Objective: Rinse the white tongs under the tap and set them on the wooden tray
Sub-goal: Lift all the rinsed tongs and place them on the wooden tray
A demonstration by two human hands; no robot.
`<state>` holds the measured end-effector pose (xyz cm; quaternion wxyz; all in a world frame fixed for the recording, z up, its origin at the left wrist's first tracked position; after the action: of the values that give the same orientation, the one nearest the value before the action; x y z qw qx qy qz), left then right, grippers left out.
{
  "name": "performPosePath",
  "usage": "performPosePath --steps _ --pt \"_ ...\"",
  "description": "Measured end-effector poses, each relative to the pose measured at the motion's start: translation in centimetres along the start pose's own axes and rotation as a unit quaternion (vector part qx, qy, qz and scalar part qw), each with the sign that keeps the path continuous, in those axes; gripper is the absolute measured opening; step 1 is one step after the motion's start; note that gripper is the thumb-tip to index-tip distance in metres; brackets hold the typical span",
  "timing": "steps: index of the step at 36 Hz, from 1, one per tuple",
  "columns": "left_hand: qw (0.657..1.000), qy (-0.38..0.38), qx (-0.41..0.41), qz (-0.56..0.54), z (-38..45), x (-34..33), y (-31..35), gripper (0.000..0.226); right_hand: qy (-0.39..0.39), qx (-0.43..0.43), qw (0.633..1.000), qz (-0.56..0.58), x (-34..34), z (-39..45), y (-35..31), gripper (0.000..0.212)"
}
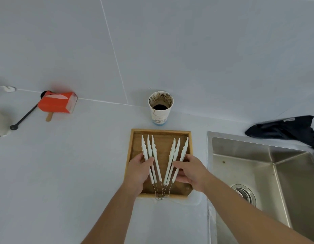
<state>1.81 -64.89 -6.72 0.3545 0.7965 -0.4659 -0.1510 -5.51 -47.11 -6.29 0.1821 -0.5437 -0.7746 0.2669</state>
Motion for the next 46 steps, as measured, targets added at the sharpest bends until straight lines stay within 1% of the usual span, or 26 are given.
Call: performPosePath --steps 5,10,13,15,18,20,23,25,27,30,34,37,42,44,46 --pt "0.995 0.034 -0.039 0.086 0.0 0.6 1.0 0.034 0.007 0.003 1.0 -0.024 0.3 -0.1 -0.1 0.028" --pt "0.987 0.037 -0.058 0.149 -0.3 1.3 1.4 0.037 0.014 0.008 0.999 -0.051 0.7 -0.5 -0.1 0.029" --pt "0.977 0.034 -0.086 0.194 -0.7 1.4 1.6 0.036 0.019 0.017 0.997 -0.072 0.7 -0.9 0.0 0.034" --pt "0.971 0.032 -0.101 0.216 -1.0 1.5 1.7 0.036 0.026 0.027 0.995 -0.09 0.8 -1.1 0.0 0.042" --pt "0.963 0.03 -0.1 0.249 -1.7 2.0 1.2 0.044 0.037 0.033 0.993 -0.105 1.1 -1.6 0.3 0.054" --pt "0.964 0.029 -0.091 0.248 -2.1 2.2 0.7 0.049 0.04 0.028 0.993 -0.108 1.0 -1.9 0.6 0.057" --pt "0.972 0.024 -0.059 0.227 -2.6 2.4 -0.4 0.056 0.024 0.014 0.996 -0.09 0.3 -2.3 1.4 0.057" --pt "0.983 0.011 -0.025 0.183 -2.7 2.2 -1.2 0.058 0.003 0.002 0.998 -0.061 -0.6 -2.5 2.1 0.057" --pt "0.991 -0.011 0.001 0.131 -2.9 1.8 -2.0 0.055 -0.016 -0.004 0.999 -0.028 -1.5 -2.5 2.9 0.058" --pt "0.995 -0.016 0.007 0.101 -3.2 1.5 -2.4 0.053 -0.006 0.002 1.0 -0.007 -2.1 -2.2 3.4 0.06" --pt "0.997 -0.031 0.012 0.068 -3.1 1.6 -2.3 0.061 0.008 0.012 1.0 -0.004 -2.2 -1.7 3.3 0.067" --pt "0.997 -0.042 0.01 0.069 -2.6 1.4 -2.2 0.063 0.002 0.017 1.0 -0.003 -2.3 -1.4 3.1 0.068" --pt "0.996 -0.047 -0.001 0.077 -1.3 1.2 -2.4 0.049 0.003 0.033 0.999 -0.018 -2.2 -1.2 2.5 0.065" --pt "0.994 -0.044 -0.011 0.098 -0.8 1.2 -2.5 0.051 -0.002 0.04 0.999 -0.024 -2.1 -1.2 2.5 0.067" --pt "0.992 -0.042 -0.019 0.12 -0.6 1.0 -2.6 0.06 -0.004 0.046 0.999 -0.029 -2.1 -1.2 2.5 0.07"
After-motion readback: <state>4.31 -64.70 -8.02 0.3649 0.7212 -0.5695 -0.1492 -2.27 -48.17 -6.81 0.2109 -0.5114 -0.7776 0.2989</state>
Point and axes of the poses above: each hand's wrist, its own z-axis towards the middle knuckle, its own x-axis out of the back of the hand, y = z × x, the point moved 6 cm from there along z, towards the middle knuckle
